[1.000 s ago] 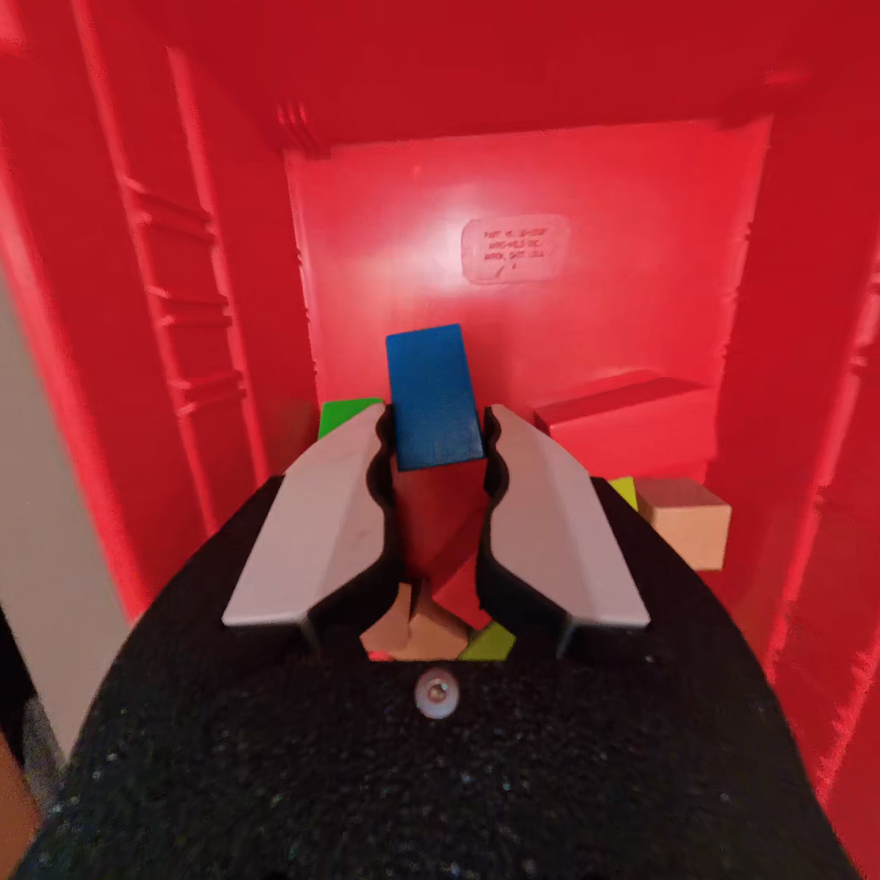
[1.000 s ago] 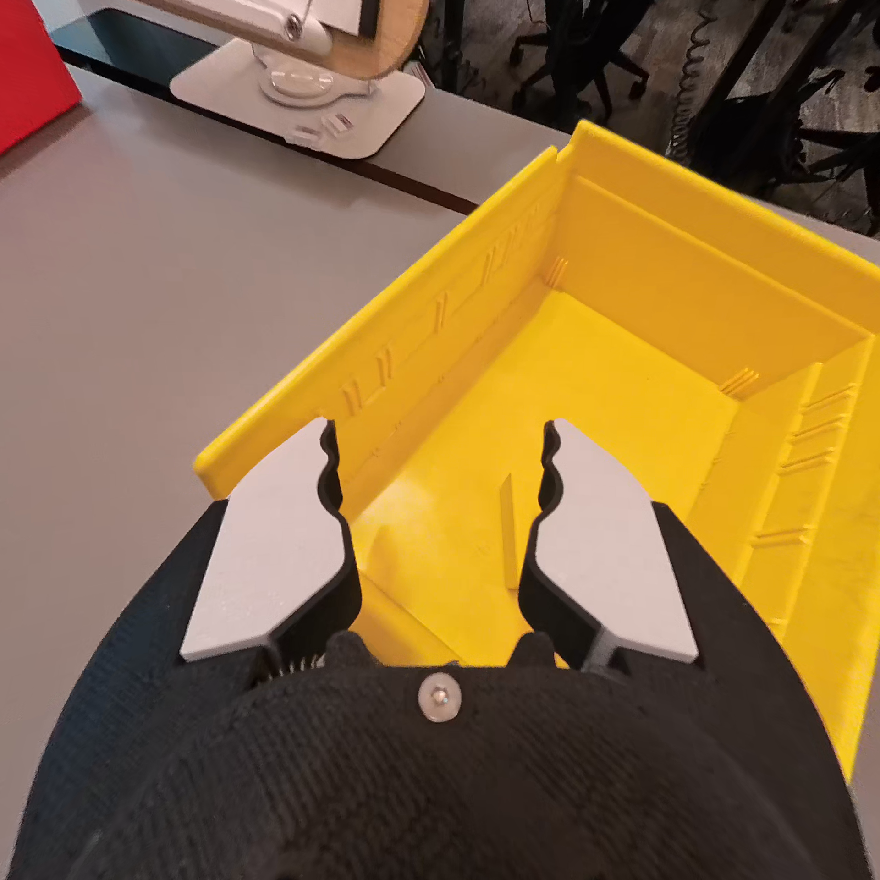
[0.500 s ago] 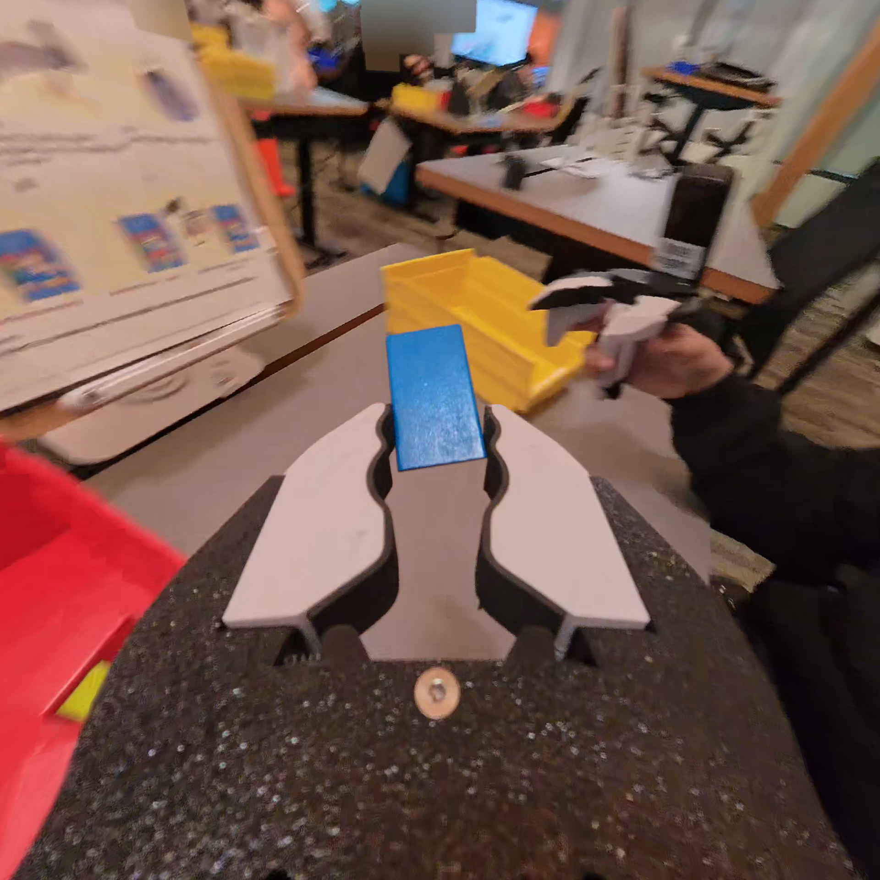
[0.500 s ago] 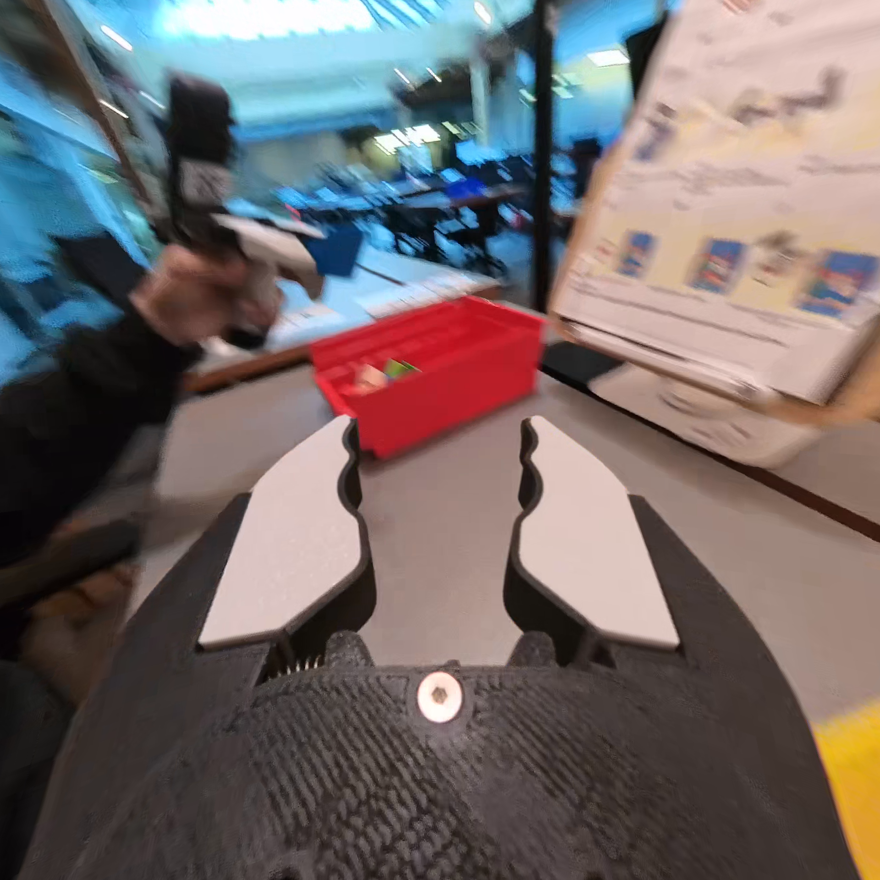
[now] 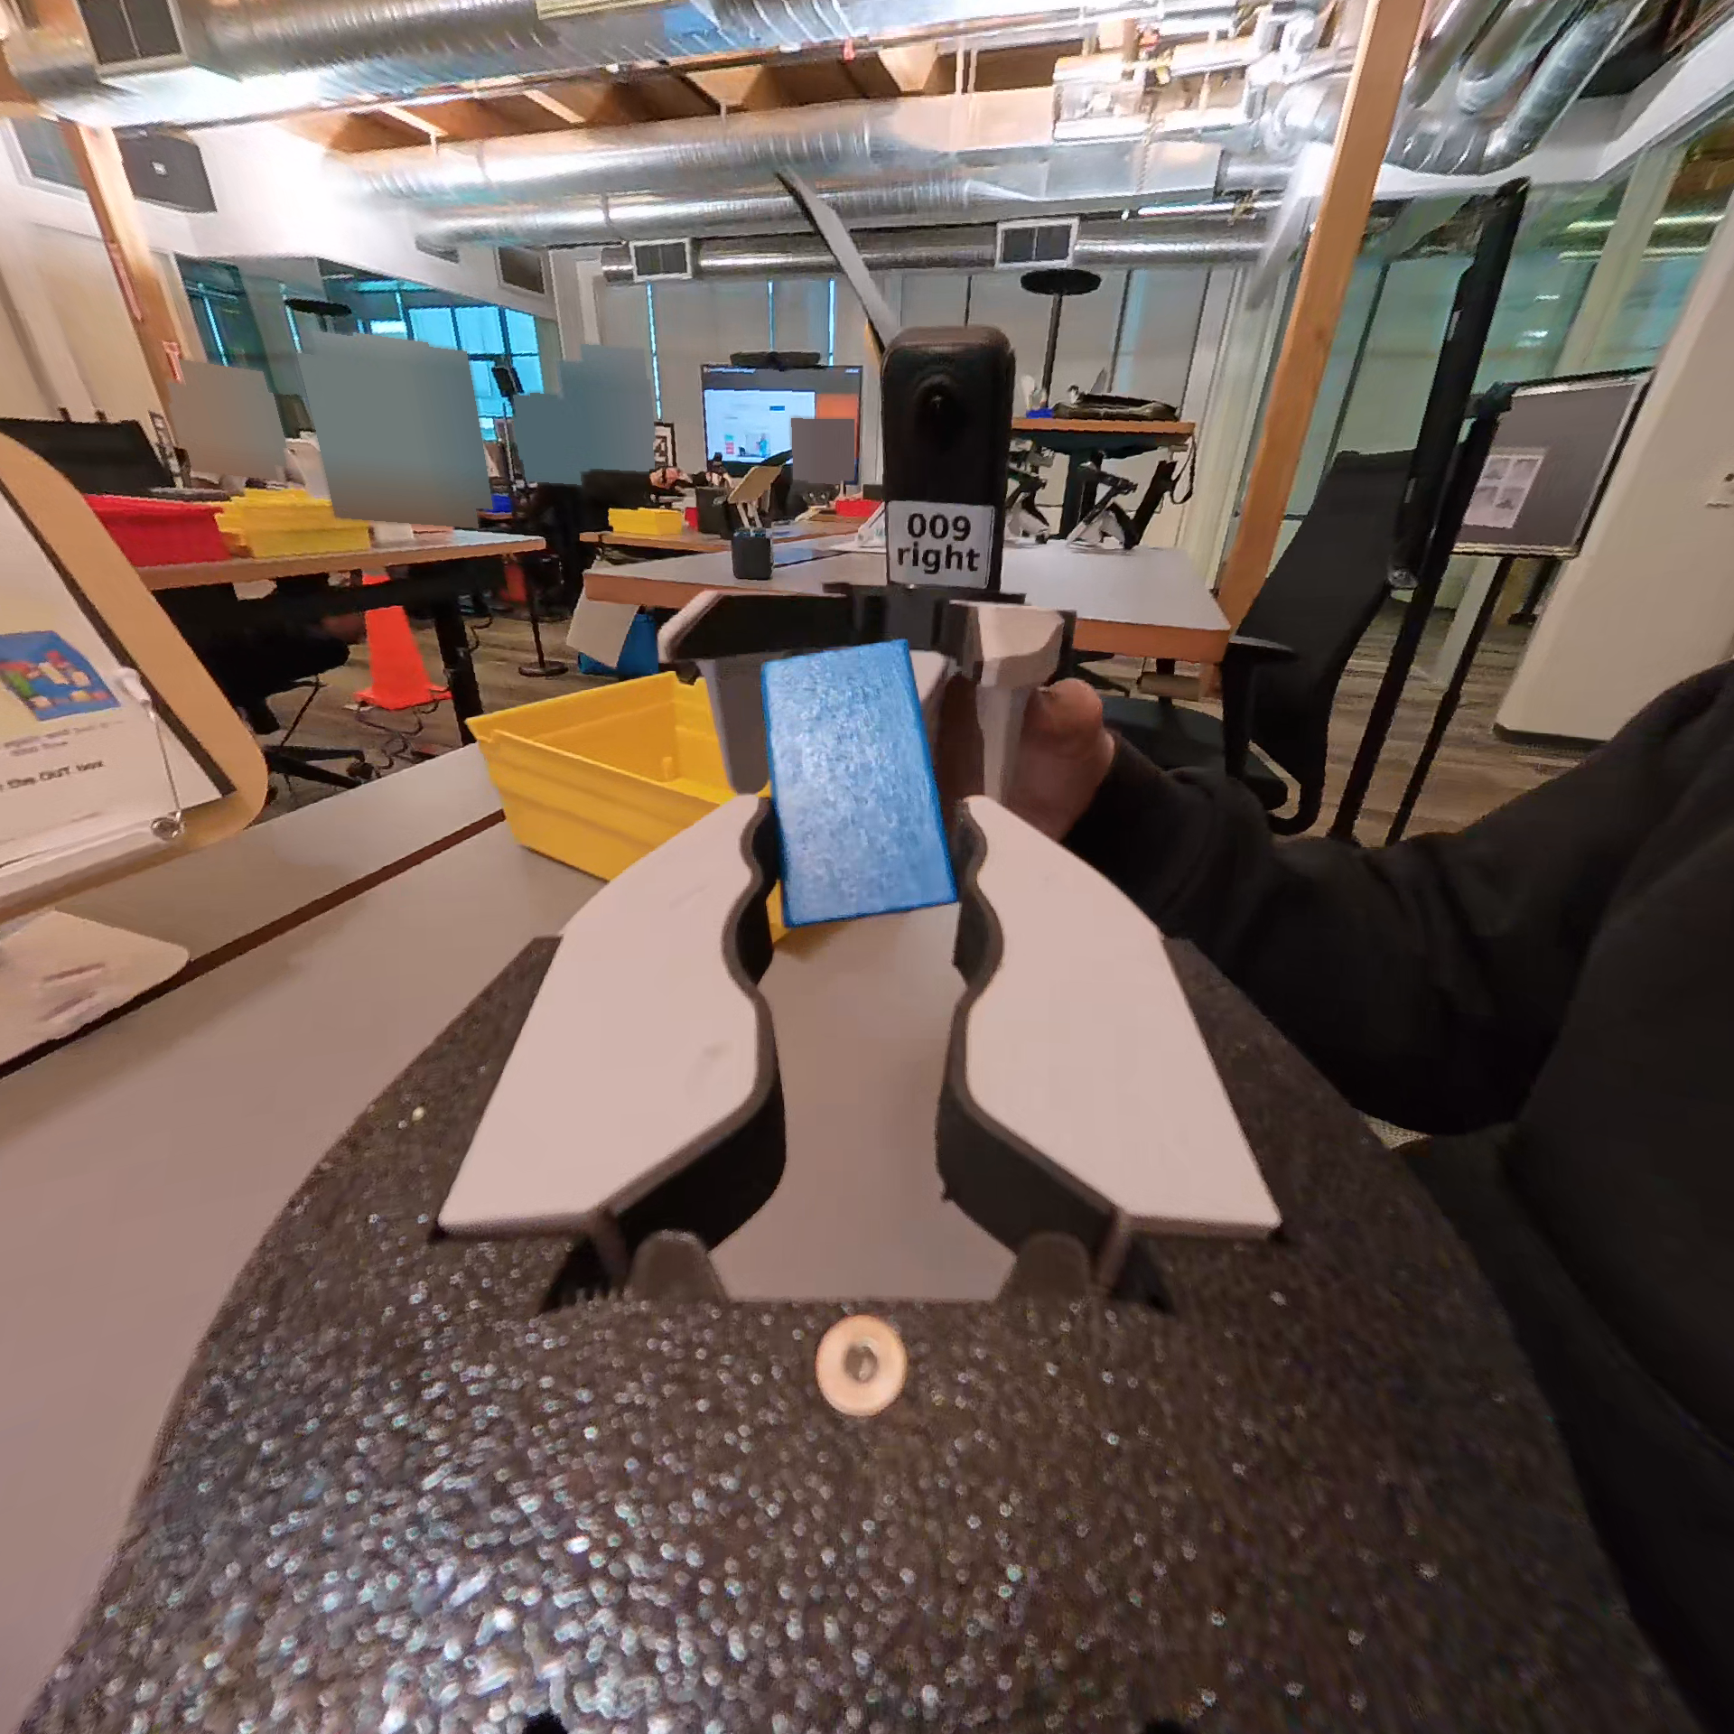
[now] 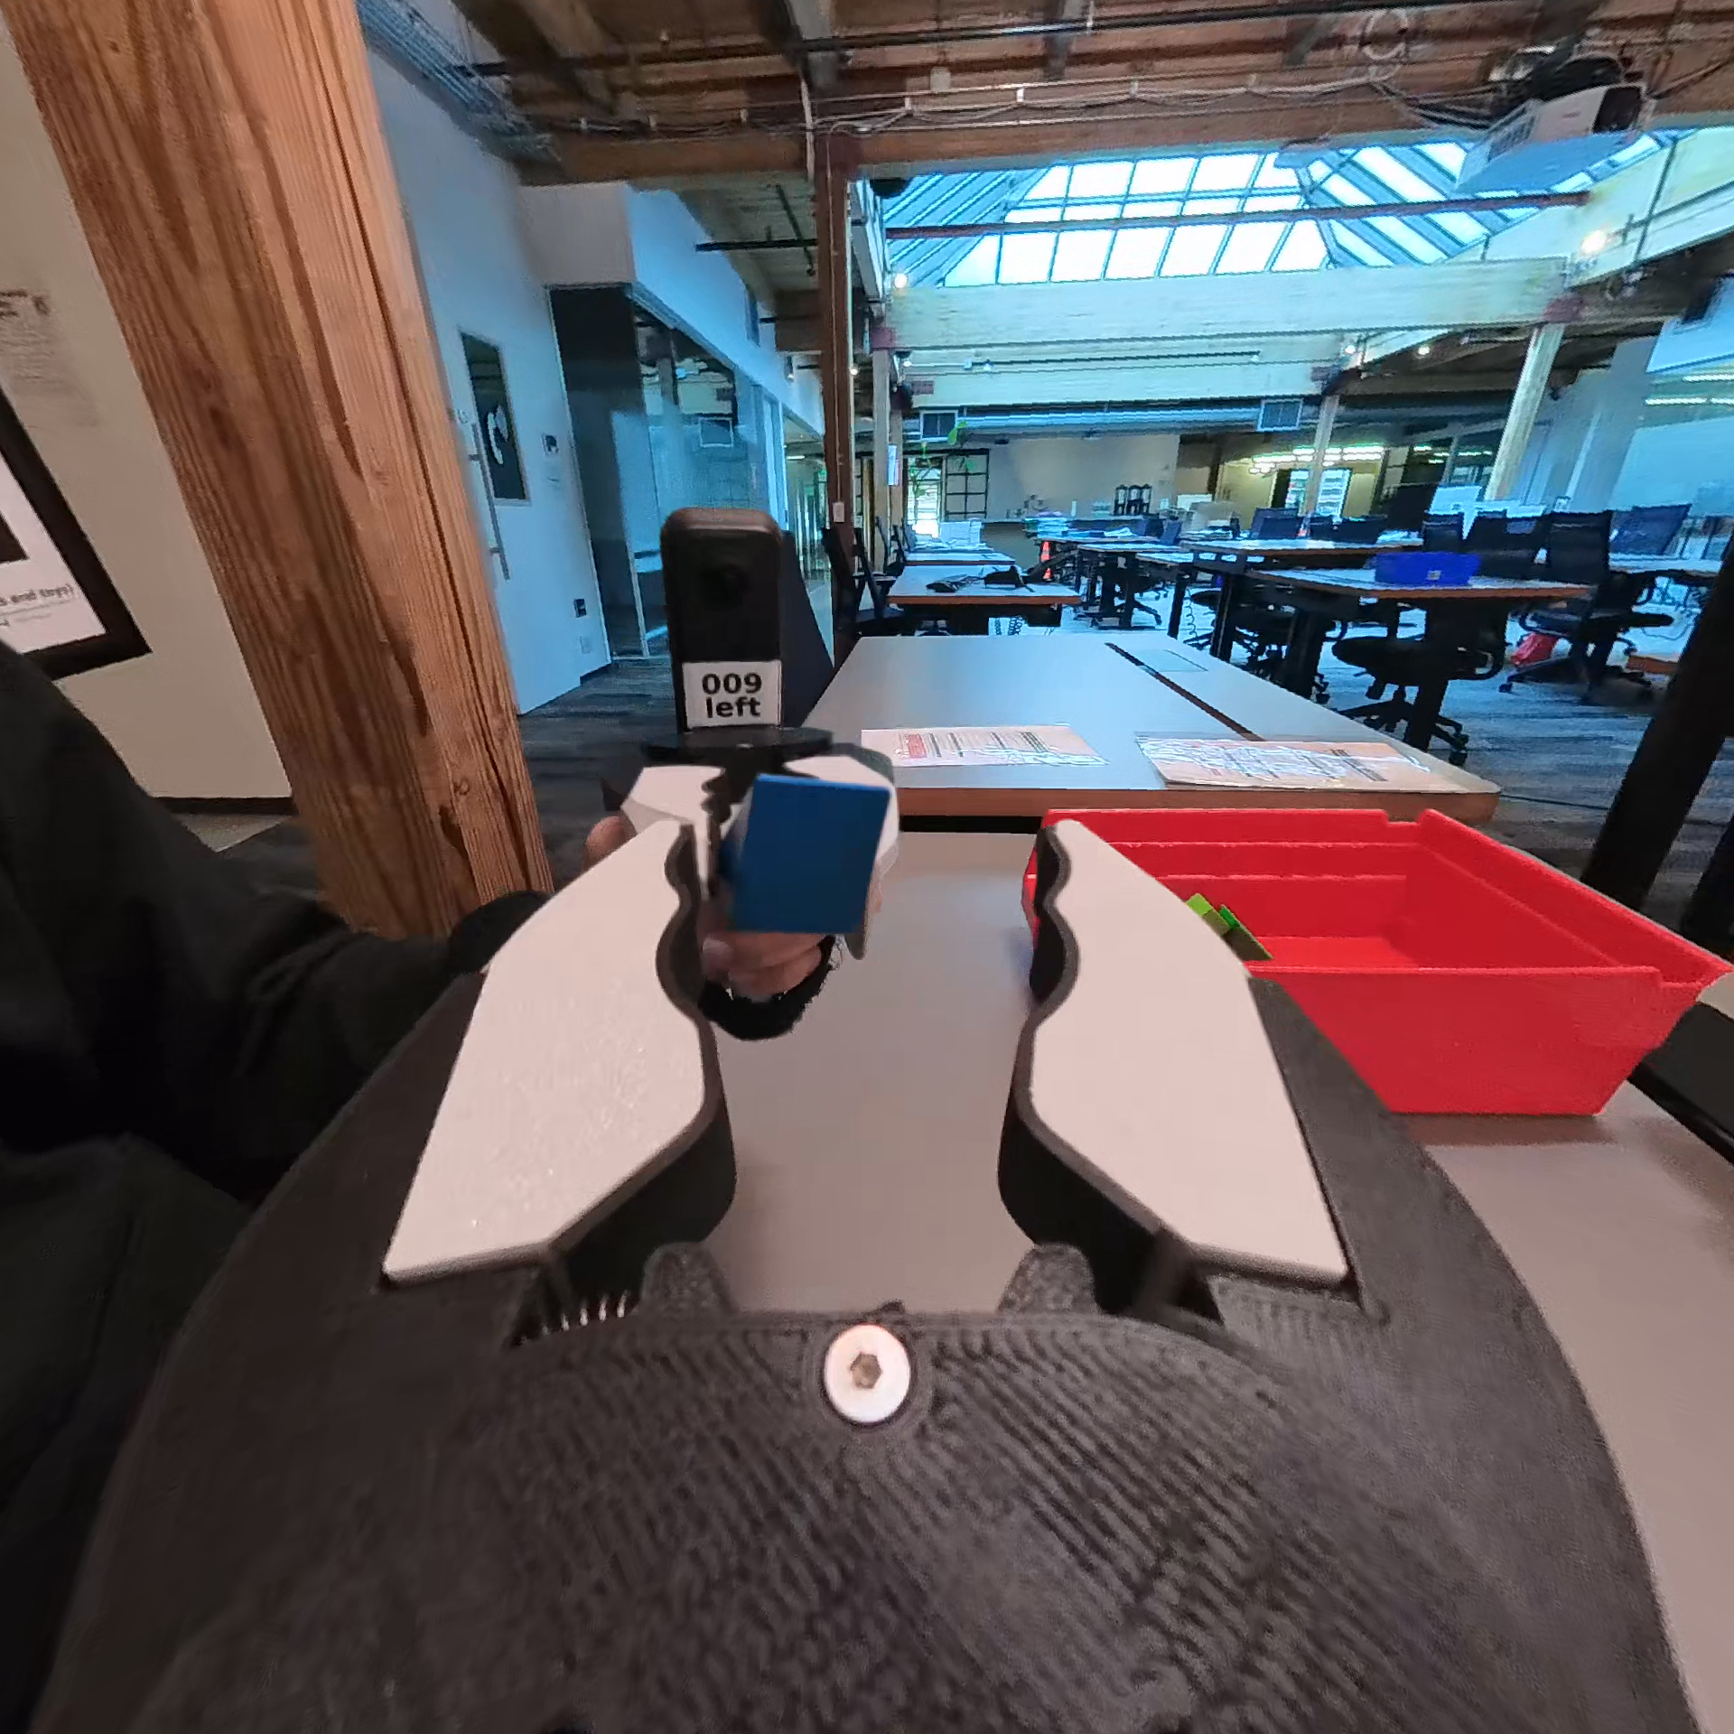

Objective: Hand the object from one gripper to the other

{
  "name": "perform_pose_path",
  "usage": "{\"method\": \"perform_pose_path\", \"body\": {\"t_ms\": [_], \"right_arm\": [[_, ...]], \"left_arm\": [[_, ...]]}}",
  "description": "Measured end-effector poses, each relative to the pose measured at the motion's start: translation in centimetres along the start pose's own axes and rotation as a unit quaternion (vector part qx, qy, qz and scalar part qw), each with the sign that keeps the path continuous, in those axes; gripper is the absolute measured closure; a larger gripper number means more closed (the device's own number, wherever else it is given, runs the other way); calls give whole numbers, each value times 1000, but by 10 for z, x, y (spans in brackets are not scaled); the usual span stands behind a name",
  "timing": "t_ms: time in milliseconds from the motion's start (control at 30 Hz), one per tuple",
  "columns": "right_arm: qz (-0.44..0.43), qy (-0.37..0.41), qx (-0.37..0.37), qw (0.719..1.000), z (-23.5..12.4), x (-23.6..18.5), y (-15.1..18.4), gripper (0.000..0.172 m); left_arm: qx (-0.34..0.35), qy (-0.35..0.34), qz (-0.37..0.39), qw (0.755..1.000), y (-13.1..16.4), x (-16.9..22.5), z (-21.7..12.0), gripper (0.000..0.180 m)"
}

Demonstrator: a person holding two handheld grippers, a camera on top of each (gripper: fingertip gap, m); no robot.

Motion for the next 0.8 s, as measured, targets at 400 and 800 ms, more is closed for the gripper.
{"method": "perform_pose_path", "body": {"t_ms": [400, 800], "right_arm": [[17, -36, -64, 997, 7, -5, 25, 136], [-21, 454, -89, 886, -164, 120, -4, 137]], "left_arm": [[-10, 16, 10, 1000, 14, 5, 13, 146], [-101, -104, -12, 989, 50, -28, 15, 113]]}}
Point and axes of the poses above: each gripper's, where its closed fingertips meet, z out along the fingers, y out of its underside, x = y × z across the jaws, the point moved 1 cm from there along -z, back along the fingers, and after that the axes turned 13 degrees about z, right-handed, at the moved point
